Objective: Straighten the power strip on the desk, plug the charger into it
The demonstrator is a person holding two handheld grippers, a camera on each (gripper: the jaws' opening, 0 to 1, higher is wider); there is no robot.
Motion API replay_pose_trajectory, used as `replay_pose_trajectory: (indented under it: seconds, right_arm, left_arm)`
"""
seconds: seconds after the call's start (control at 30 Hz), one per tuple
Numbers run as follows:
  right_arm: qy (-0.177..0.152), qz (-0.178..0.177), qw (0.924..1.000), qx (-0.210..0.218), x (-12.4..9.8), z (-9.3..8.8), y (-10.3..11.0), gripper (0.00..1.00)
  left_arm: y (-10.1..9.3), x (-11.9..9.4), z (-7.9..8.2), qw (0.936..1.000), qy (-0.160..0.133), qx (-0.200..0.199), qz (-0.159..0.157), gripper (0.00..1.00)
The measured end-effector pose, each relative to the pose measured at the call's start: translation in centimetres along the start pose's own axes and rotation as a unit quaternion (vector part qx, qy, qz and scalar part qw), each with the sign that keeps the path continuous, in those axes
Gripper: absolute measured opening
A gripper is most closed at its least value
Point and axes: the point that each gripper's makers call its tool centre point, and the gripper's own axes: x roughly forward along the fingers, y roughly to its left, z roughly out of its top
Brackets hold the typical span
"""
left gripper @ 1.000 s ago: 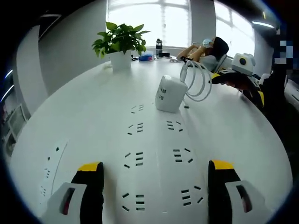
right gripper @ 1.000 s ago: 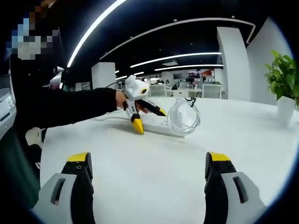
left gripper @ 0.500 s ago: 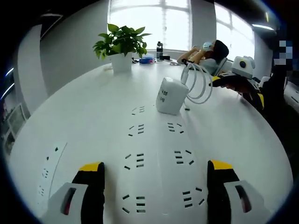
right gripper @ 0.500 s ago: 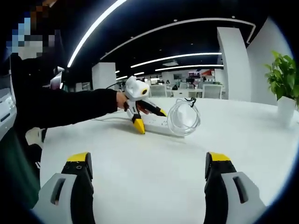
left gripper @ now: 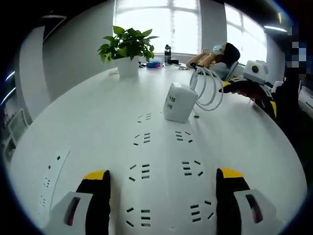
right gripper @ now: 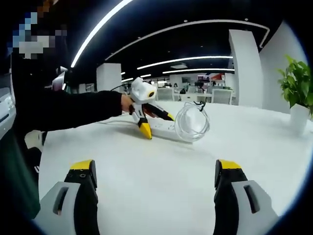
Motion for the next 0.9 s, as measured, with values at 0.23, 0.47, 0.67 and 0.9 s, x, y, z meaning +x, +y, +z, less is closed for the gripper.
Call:
replay_pose_trajectory:
  seconds: [0.23,0.47,0.67,0.9]
  right_arm:
    - [-0.001,0.002,1.0,0.005,0.0,0.1,0.1,1.0]
    - [0.0,0.004,1.0,0.004,0.0,0.0,0.3,1.0]
    - [0.002,0.005,1.0,0.003,0.0,-0.1,0.3,1.0]
    - [0.001,0.007,1.0,0.004,0.1,-0.2,0.3,0.99]
  left_arm:
    - [-0.7,0.6,0.3,1.0,-0.004,0.0,-0.001,0.87]
    - [-0.7,0.8,0.8,0.9999,-0.011,0.0,-0.005,0.85]
    - [-0.3,0.9,1.0,0.9999,-0.013,-0.004,0.0,0.85]
    - [0.2,1.1,1.1,0.9998,-0.015,-0.008,0.005,0.84]
